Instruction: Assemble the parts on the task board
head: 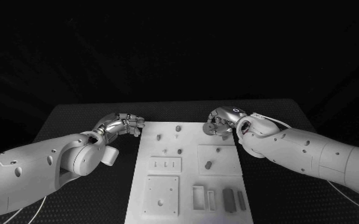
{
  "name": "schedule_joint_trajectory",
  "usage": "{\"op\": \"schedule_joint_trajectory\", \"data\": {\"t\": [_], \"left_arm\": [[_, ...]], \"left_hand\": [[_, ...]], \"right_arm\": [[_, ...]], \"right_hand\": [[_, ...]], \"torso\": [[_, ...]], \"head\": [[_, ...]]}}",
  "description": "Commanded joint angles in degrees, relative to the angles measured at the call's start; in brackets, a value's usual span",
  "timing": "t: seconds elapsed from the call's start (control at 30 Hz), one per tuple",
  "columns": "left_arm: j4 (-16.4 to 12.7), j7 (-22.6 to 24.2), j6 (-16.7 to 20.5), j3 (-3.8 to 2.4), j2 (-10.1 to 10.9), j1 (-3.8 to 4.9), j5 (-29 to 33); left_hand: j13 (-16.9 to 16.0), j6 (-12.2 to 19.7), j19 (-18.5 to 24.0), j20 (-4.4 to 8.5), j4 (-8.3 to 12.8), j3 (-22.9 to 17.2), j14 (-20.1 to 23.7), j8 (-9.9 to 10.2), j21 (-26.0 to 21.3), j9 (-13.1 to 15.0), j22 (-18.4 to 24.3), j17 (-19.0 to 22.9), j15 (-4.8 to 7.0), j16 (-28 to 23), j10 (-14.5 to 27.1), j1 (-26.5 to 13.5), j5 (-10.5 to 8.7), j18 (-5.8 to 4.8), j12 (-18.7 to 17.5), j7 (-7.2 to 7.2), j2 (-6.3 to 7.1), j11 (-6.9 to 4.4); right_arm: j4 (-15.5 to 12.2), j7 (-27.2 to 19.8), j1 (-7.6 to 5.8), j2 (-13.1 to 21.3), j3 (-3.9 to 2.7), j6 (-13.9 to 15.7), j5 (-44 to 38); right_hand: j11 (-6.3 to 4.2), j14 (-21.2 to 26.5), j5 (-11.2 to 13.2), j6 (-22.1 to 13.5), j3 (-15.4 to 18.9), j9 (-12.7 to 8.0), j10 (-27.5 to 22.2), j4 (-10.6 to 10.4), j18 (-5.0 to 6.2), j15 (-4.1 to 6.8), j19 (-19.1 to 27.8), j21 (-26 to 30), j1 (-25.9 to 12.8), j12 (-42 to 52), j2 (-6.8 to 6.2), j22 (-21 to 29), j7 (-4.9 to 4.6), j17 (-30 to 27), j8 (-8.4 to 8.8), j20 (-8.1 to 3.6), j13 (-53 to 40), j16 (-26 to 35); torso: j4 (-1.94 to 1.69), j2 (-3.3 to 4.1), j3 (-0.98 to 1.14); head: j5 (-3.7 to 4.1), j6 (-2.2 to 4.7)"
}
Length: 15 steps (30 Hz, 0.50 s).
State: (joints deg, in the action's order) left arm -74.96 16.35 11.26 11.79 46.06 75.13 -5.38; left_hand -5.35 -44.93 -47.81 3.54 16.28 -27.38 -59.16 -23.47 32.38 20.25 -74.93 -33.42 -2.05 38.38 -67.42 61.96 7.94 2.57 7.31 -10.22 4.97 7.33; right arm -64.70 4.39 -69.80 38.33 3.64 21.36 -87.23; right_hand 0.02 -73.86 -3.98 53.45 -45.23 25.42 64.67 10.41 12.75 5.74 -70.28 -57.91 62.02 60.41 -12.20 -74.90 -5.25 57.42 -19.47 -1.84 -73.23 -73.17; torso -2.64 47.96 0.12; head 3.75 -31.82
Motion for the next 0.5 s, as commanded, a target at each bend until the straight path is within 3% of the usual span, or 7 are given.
{"op": "schedule_joint_trajectory", "data": {"t": [0.03,0.37,0.5], "left_arm": [[-0.1,0.0,0.0,-0.05,-0.1,0.03,0.0],[-0.2,0.0,0.1,-0.05,-0.1,0.04,0.0],[-0.1,0.1,0.1,-0.05,-0.2,0.04,0.0]], "left_hand": [[0.1,0.1,0.3,0.18,0.0,-0.3,0.4,0.2,0.3,0.1,-0.6,0.1,0.07,0.2,0.4,-0.3,-0.17,0.60,-0.3,-0.17,-0.01,-0.04],[0.0,0.0,0.3,0.18,0.2,-0.4,0.4,0.2,0.4,0.2,-0.6,0.1,0.09,0.3,0.3,0.2,-0.22,0.63,-0.3,-0.17,0.14,-0.07],[0.0,0.0,0.3,0.16,0.1,-0.4,0.4,0.2,0.4,0.2,-0.6,0.1,0.08,0.3,0.3,0.1,-0.24,0.61,-0.3,-0.17,0.10,-0.07]], "right_arm": [[-0.3,1.2,0.66,0.0,0.47,-2.3,-1.8],[-2.8,1.7,0.54,0.6,0.36,2.5,-3.9],[-4.0,2.1,-0.13,0.8,0.10,4.1,-5.5]], "right_hand": [[-0.50,-0.1,-0.3,5.1,-2.9,0.4,-0.5,0.3,2.25,0.61,0.2,-0.3,0.9,0.5,3.08,-1.0,-0.58,0.3,-0.61,0.43,0.3,0.4],[-0.59,-0.4,0.4,5.4,-4.0,0.7,-0.2,0.8,2.25,0.69,-0.1,-0.7,0.1,0.8,2.90,-1.0,-0.44,0.6,-0.76,0.51,0.6,0.4],[-0.65,-0.4,0.4,5.6,-4.2,0.8,-0.1,0.8,2.25,0.73,-0.3,-0.8,0.0,0.9,2.69,-1.0,-0.38,0.7,-0.83,0.47,0.7,0.4]], "torso": [[0.03,0.06,0.03],[0.09,0.01,0.02],[0.09,-0.01,-0.01]], "head": [[-0.03,0.05],[-0.09,0.11],[-0.08,0.31]]}}
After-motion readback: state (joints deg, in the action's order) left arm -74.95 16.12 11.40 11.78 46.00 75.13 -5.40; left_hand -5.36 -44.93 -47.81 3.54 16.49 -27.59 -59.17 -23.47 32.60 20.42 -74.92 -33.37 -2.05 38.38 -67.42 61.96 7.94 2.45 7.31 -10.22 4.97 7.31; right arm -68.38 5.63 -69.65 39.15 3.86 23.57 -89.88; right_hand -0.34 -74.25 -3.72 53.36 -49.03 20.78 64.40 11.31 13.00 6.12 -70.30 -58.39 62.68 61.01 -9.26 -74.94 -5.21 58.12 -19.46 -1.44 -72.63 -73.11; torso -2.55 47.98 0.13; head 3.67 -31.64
